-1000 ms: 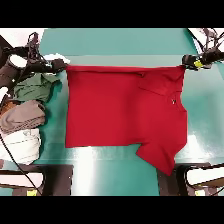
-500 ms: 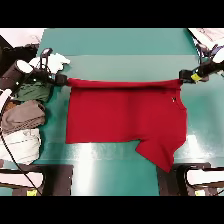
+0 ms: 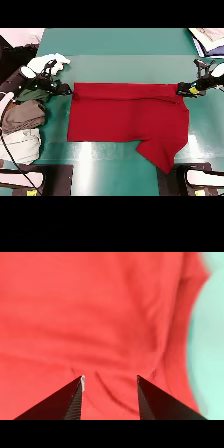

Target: Fold the shirts.

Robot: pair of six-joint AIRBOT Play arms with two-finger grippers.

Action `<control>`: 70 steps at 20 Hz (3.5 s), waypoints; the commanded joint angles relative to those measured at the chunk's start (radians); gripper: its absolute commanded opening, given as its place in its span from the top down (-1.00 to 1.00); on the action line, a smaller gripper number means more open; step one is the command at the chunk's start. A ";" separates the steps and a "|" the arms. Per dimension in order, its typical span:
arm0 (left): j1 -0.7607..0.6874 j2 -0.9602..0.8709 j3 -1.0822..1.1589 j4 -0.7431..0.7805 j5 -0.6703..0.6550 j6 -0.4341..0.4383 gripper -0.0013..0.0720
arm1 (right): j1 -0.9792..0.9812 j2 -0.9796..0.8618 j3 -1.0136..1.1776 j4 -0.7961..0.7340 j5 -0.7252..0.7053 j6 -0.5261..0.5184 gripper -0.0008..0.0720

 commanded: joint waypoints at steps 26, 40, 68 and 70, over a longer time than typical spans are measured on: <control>-0.028 0.475 -0.712 -0.063 -0.154 -0.045 0.01 | -0.135 0.327 -0.270 0.249 0.200 -0.098 0.13; -0.088 0.475 -0.620 -0.060 -0.089 -0.073 0.91 | -0.271 0.425 -0.586 0.005 0.422 -0.017 -0.42; -0.088 0.605 -0.481 -0.011 -0.293 -0.069 0.91 | 0.071 0.615 -0.539 -0.136 0.462 0.098 0.93; -0.088 0.640 -0.377 -0.012 -0.337 -0.084 0.91 | 0.070 0.690 -0.460 -0.124 0.452 0.116 0.94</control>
